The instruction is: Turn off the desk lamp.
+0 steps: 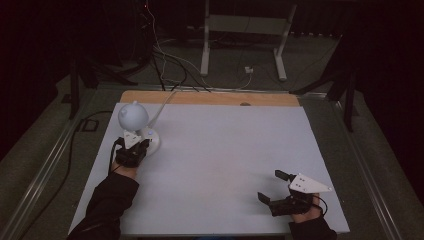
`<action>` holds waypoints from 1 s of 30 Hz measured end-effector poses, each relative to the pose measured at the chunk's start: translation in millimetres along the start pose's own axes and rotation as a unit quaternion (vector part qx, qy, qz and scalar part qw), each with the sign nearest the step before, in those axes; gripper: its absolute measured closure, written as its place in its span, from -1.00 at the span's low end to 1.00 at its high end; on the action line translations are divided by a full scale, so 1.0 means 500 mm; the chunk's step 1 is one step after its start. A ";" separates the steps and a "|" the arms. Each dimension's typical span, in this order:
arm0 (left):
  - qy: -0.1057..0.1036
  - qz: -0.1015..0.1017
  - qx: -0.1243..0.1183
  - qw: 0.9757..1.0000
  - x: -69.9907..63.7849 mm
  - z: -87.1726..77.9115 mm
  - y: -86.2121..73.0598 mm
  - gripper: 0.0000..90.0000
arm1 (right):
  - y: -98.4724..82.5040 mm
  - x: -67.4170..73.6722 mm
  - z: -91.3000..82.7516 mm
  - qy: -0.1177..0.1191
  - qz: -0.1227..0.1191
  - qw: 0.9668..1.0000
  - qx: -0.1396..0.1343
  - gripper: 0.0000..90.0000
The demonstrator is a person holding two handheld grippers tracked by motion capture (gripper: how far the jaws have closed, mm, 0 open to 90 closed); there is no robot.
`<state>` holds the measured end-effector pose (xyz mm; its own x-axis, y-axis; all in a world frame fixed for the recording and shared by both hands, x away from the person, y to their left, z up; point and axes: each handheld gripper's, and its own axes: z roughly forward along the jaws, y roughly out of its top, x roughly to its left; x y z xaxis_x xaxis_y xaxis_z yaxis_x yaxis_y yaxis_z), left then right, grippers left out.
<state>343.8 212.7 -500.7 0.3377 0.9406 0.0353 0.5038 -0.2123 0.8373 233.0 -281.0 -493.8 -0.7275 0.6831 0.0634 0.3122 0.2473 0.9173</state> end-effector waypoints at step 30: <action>-0.102 -0.008 -0.009 0.995 -0.036 -0.112 0.029 -0.82 | 0.000 0.001 -0.001 0.002 0.000 1.000 0.001 -1.00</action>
<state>300.3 207.6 -458.7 0.4839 0.8707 -0.0881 0.4970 -0.1905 0.8466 232.3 -281.0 -493.4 -0.7295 0.6808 0.0651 0.3134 0.2482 0.9166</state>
